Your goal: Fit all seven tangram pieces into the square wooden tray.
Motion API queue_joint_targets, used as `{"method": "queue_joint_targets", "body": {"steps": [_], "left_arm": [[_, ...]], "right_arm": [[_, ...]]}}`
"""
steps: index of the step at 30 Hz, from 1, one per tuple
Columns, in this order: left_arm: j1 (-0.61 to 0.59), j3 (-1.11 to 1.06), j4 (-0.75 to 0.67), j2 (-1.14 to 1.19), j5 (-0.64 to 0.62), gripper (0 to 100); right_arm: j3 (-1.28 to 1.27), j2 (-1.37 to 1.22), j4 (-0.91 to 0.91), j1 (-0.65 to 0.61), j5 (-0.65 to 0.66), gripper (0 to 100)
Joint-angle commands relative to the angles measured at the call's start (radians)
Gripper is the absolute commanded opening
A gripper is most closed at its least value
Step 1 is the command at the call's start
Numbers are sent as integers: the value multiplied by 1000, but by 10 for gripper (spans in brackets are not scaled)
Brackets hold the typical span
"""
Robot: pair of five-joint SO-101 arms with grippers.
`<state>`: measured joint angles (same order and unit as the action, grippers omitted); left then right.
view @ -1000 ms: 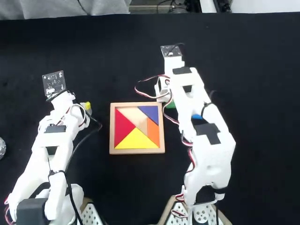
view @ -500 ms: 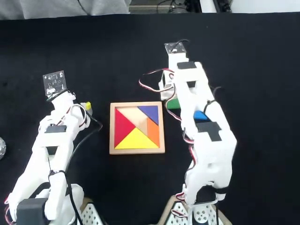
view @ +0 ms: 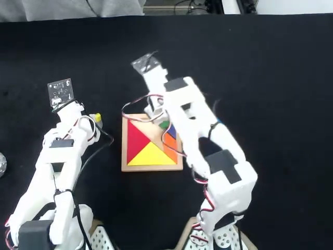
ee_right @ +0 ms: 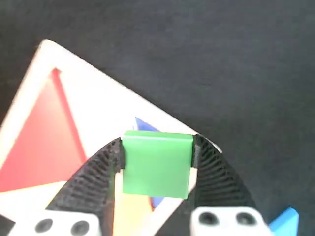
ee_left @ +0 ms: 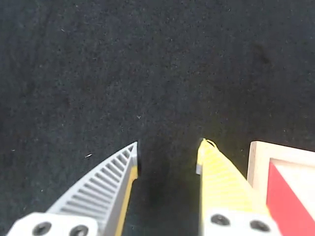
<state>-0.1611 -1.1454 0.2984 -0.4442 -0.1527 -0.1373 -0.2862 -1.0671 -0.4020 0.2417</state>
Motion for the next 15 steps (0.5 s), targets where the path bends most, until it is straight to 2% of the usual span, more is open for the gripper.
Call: {"method": "queue_joint_targets", "body": {"steps": [1, 15], "left_arm": [[10, 8, -14, -31, 5, 202], [10, 8, -12, -31, 3, 202]], "right_arm": [[-10, 65, 26, -55, 9, 91], [-54, 64, 40, -104, 12, 92]]}}
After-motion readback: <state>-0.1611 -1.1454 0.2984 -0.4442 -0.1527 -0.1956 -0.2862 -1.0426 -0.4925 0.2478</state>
